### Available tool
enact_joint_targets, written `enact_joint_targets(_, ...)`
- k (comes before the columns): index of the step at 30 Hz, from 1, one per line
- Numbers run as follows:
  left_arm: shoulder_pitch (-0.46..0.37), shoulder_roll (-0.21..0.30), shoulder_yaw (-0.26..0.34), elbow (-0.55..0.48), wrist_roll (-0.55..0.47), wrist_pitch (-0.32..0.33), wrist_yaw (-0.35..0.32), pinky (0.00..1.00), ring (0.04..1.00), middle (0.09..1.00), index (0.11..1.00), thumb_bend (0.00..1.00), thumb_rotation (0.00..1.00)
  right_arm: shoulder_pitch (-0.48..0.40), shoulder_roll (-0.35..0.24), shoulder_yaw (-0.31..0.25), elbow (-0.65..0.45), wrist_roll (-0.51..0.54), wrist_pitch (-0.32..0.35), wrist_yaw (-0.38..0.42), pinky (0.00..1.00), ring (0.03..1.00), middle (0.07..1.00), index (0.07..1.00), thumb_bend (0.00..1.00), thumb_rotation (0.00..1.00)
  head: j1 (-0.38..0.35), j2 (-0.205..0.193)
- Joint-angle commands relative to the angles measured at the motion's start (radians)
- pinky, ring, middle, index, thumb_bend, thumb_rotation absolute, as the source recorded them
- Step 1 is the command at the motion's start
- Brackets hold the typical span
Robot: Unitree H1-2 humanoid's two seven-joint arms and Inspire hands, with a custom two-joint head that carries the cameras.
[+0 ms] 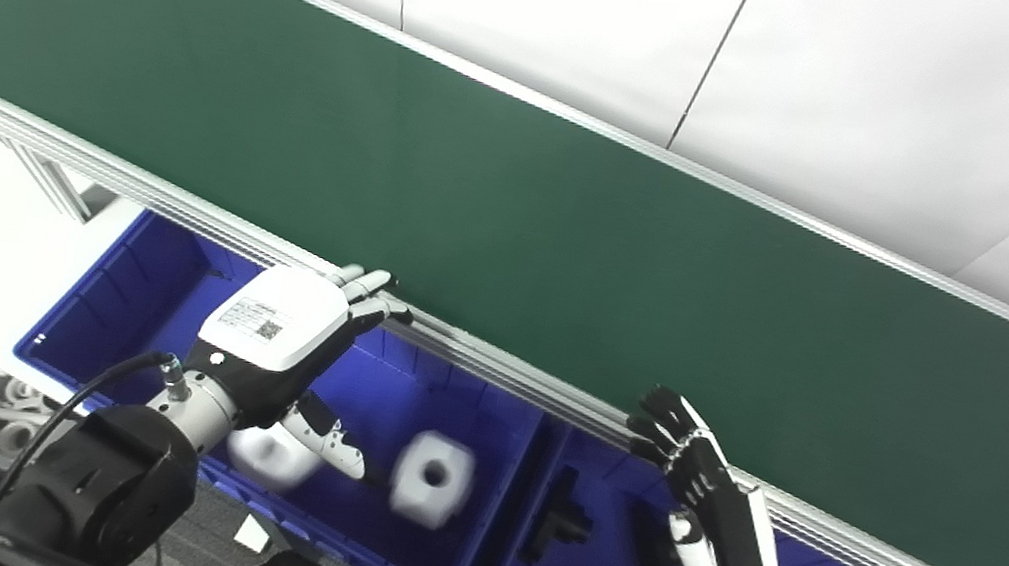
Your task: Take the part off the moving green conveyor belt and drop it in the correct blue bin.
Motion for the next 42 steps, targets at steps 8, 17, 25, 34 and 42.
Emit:
enact_joint_targets(8, 0.004, -0.025, 0.001, -0.008, -0.020, -0.042, 0.122, 1.00, 0.991, 1.000, 0.875, 1.00, 0.54, -0.011, -0.002, -0.006, -0.026, 0.019, -0.015, 0.014, 0.78, 0.819, 0.864, 0.879, 0.87, 0.88, -0.006, -0.002)
enact_joint_targets(17, -0.063, -0.150, -0.010, 0.013, -0.480, -0.095, 0.190, 0.87, 0.905, 0.917, 0.844, 0.84, 0.51, -0.019, 0.015, 0.002, -0.002, -0.036, -0.052, -0.002, 0.75, 0.812, 0.860, 0.879, 0.85, 0.90, -0.074, -0.025)
enact_joint_targets(25, -0.177, -0.273, 0.020, 0.229, -0.949, -0.087, 0.153, 0.90, 0.947, 0.944, 0.897, 0.78, 0.65, -0.001, 0.077, 0.014, -0.011, -0.129, -0.063, -0.053, 0.75, 0.815, 0.862, 0.876, 0.84, 0.91, -0.220, -0.058)
enact_joint_targets(34, -0.252, -0.225, 0.029, 0.528, -1.127, -0.194, 0.146, 0.92, 0.955, 0.939, 0.889, 0.80, 0.68, 0.031, 0.131, 0.040, -0.023, -0.176, -0.029, -0.090, 0.76, 0.829, 0.877, 0.892, 0.83, 0.90, -0.370, -0.106)
enact_joint_targets(42, -0.216, -0.139, 0.011, 0.533, -1.208, -0.205, 0.099, 0.96, 0.978, 0.963, 0.914, 0.79, 0.72, 0.038, 0.152, 0.048, -0.008, -0.181, -0.028, -0.111, 0.78, 0.832, 0.886, 0.893, 0.83, 0.88, -0.410, -0.124)
